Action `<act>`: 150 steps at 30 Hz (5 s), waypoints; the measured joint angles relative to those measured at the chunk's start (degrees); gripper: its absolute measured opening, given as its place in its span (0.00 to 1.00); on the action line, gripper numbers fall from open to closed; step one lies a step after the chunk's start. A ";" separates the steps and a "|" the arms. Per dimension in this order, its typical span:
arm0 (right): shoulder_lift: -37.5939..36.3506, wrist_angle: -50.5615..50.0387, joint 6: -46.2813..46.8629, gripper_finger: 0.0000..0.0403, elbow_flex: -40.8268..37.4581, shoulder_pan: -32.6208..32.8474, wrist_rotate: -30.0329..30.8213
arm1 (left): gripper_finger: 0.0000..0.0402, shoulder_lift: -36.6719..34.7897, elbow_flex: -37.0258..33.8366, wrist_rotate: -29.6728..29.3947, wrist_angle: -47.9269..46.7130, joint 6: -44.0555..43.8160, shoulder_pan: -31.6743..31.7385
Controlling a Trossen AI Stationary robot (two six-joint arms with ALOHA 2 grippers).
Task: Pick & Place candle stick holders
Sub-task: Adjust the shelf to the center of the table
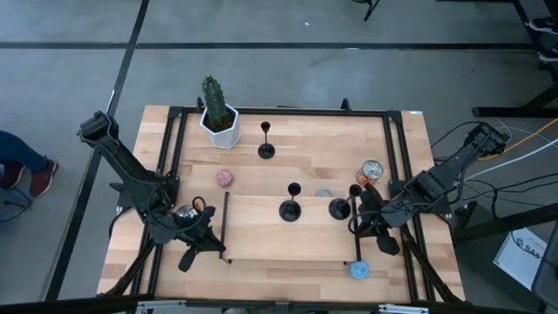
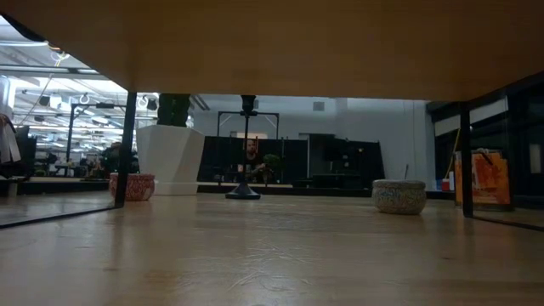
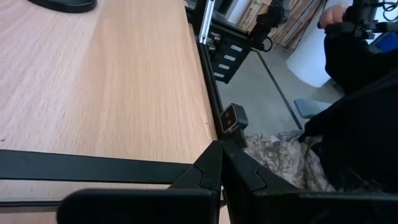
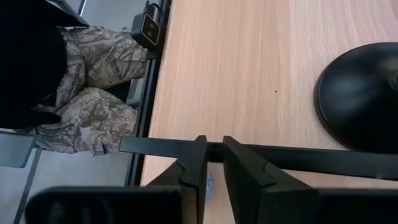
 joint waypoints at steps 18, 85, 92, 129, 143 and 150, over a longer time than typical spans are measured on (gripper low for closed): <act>-0.02 -2.43 -1.86 0.13 0.02 -3.81 0.33 | 0.00 -0.04 -0.04 -3.87 -4.44 0.04 2.28; -0.52 -2.84 -4.56 0.13 0.25 -8.11 -1.33 | 0.00 16.24 7.78 -15.95 -3.77 -0.55 -7.13; -2.20 6.24 -2.95 0.13 5.11 -2.20 -8.31 | 0.00 16.24 7.78 -15.63 -4.03 -0.50 -6.37; 16.63 2.30 18.21 0.13 3.74 21.24 27.30 | 0.00 16.22 7.76 -19.66 -3.24 1.72 -6.30; 16.63 0.58 18.19 0.13 3.74 21.05 34.14 | 0.00 16.20 7.76 -25.18 -8.99 4.00 -6.35; 16.63 -1.47 18.10 0.13 3.76 18.47 34.15 | 0.00 16.20 7.76 -27.80 -17.63 -1.34 -6.35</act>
